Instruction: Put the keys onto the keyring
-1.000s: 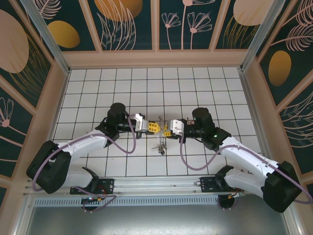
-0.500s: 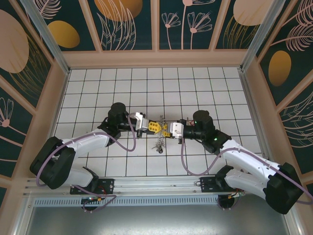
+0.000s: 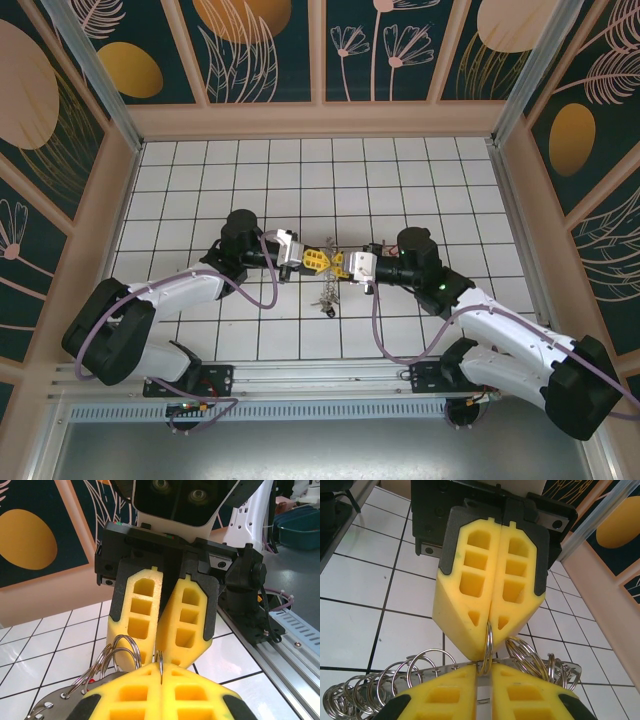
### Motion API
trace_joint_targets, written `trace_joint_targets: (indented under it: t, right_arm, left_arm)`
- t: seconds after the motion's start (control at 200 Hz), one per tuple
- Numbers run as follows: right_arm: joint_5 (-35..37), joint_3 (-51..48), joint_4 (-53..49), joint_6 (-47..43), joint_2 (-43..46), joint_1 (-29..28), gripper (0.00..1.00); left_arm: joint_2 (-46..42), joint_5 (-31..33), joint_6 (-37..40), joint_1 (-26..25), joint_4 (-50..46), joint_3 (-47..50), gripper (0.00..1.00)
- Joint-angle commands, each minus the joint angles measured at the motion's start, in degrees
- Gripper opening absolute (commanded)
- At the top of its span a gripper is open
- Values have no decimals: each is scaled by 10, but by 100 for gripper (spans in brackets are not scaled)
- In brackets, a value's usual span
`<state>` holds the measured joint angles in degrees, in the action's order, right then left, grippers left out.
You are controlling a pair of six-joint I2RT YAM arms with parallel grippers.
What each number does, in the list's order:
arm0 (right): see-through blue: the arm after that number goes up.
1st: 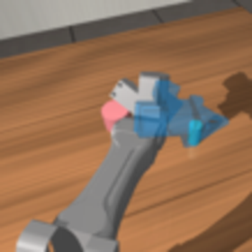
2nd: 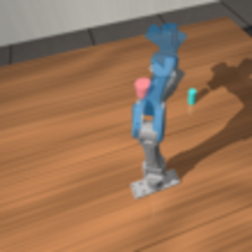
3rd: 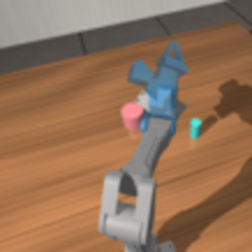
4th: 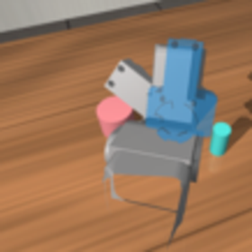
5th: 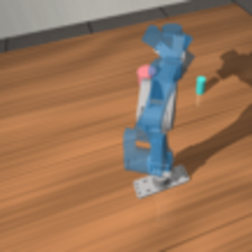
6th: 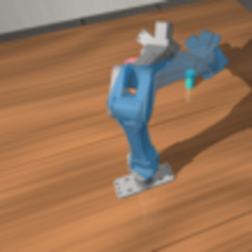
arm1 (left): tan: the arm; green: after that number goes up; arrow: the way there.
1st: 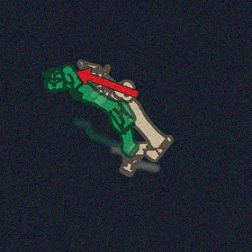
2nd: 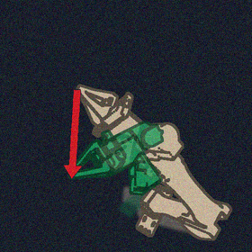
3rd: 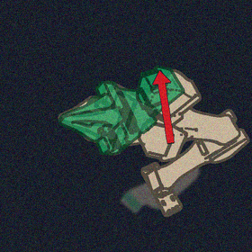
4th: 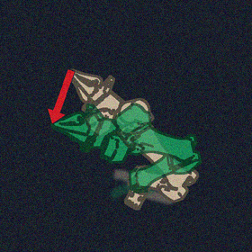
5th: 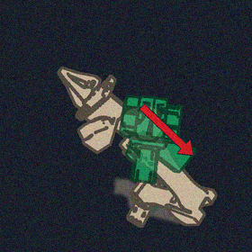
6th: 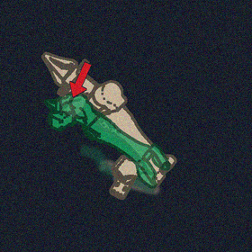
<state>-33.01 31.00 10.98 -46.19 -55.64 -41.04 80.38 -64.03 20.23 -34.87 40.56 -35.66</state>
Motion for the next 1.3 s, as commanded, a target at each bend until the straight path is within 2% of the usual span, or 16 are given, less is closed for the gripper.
trace_joint_targets:
  t: [0.0, 0.24, 0.29, 0.35, 0.38, 0.435, 0.51, 0.646, 0.776, 0.931, 1.036, 1.191, 1.296]
  right_arm:
    - [-19, -3, 34, -6, 5, -6, 13]
    - [-43, -6, 42, -26, -2, -10, 6]
    - [-36, -7, 45, -21, -3, -11, 0]
    - [-22, -4, 44, -11, -9, -11, 0]
    - [-15, -1, 38, -7, -13, -11, 0]
    - [-1, 6, 24, -3, -20, -12, 0]
    - [25, 23, -10, 0, -31, -11, 0]
    - [58, 59, -85, -2, -54, -7, 0]
    - [75, 95, -138, 2, -72, -6, 0]
    - [115, 144, -207, -4, -96, -10, 0]
    - [122, 169, -246, -9, -110, -10, 0]
    - [109, 168, -243, -4, -113, -12, 0]
    - [95, 158, -228, -2, -113, -16, 0]
  left_arm:
    - [-1, -12, 0, -2, 23, -3, 0]
    - [10, 10, -16, -3, 42, 2, 0]
    - [12, 15, -13, -3, 42, 3, 0]
    - [16, 23, -12, -3, 29, -2, 0]
    - [16, 23, -2, -3, 13, -7, 1]
    - [18, 26, 17, -2, -25, -18, 11]
    - [13, 37, 74, -2, -109, -37, 18]
    - [3, 63, 177, -2, -249, -67, 20]
    - [9, 85, 223, -2, -311, -81, 17]
    - [14, 125, 248, -2, -333, -84, 16]
    - [19, 153, 256, -2, -338, -88, 11]
    - [18, 162, 256, -2, -323, -83, 0]
    - [14, 163, 234, -2, -288, -71, 0]
